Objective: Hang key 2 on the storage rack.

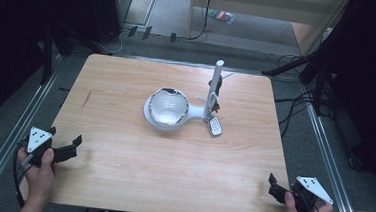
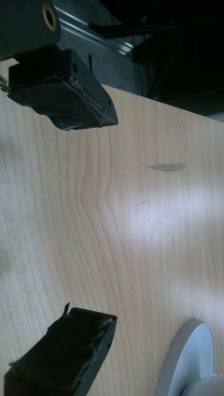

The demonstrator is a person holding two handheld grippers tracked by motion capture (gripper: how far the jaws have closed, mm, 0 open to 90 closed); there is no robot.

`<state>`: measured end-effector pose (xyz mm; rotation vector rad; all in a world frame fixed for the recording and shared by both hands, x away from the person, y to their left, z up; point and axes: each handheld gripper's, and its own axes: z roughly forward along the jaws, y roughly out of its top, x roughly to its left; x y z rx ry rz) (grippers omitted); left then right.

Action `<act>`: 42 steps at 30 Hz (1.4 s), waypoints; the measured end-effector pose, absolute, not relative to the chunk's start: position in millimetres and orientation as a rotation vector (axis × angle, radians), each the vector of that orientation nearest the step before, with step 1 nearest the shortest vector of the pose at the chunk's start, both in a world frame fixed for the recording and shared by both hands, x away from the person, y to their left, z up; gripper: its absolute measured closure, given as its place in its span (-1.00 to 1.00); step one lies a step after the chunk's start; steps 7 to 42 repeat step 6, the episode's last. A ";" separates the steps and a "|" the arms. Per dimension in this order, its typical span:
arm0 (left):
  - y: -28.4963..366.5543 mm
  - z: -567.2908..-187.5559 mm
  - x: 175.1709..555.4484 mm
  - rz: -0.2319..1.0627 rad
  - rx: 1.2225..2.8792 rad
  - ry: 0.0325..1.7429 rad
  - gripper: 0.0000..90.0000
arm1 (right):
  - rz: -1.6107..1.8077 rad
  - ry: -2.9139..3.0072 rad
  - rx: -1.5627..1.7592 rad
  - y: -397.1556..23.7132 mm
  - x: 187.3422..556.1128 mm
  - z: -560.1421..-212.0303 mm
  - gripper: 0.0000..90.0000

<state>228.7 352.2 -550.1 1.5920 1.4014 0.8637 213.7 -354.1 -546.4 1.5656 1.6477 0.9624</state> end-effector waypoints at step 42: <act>352.0 -550.2 230.1 0.865 1.589 1.419 -0.87 | 0.941 1.629 1.575 -352.7 214.3 -546.4 -0.90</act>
